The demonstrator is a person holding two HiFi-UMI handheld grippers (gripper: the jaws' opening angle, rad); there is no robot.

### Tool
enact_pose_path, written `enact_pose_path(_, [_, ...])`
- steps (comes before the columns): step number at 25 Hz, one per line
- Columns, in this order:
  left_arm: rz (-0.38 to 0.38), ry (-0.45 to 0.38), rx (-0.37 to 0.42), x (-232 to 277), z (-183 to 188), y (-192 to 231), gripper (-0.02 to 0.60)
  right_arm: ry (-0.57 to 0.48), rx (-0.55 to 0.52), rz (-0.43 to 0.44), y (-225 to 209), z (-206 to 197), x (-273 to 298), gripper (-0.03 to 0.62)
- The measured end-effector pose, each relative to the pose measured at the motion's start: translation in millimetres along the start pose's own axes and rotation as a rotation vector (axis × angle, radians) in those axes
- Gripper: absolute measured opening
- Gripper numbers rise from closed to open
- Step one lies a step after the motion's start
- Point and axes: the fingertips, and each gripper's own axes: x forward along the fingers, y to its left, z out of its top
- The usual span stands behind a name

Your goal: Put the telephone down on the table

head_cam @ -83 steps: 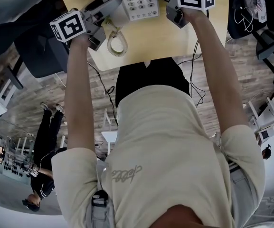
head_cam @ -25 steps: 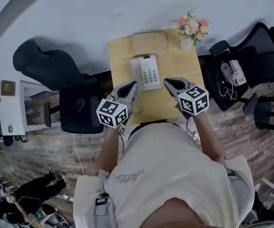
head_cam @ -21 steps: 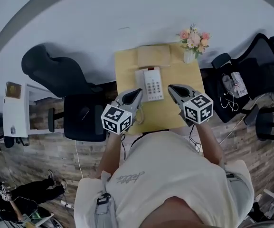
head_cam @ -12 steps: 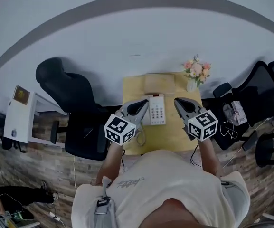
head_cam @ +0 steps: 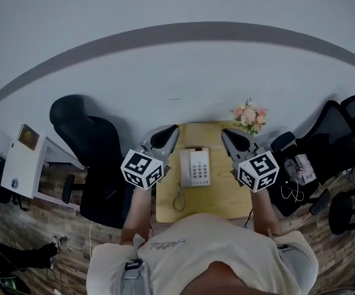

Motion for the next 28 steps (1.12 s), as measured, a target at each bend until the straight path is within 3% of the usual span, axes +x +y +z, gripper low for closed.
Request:
enact_pose_path(4, [0.083,-0.026,0.088,3,19,16,0.018,-0.045,0.004,-0.032,-8,14,5,0.002])
enact_pose_path(8, [0.199,-0.013,0.162,-7,15,29,0.018,-0.044,0.035,-0.054,-12,9,8,0.002])
enact_pose_path(17, [0.197,0.083,0.010,-12,-50,35,0.018,0.057,0.045,-0.052,-5,-28,18,0.003])
enact_pose_path(28, [0.216,0.066,0.005,-19,-44,49,0.018,0.027,0.028,-0.043,7,-13,22,0.003])
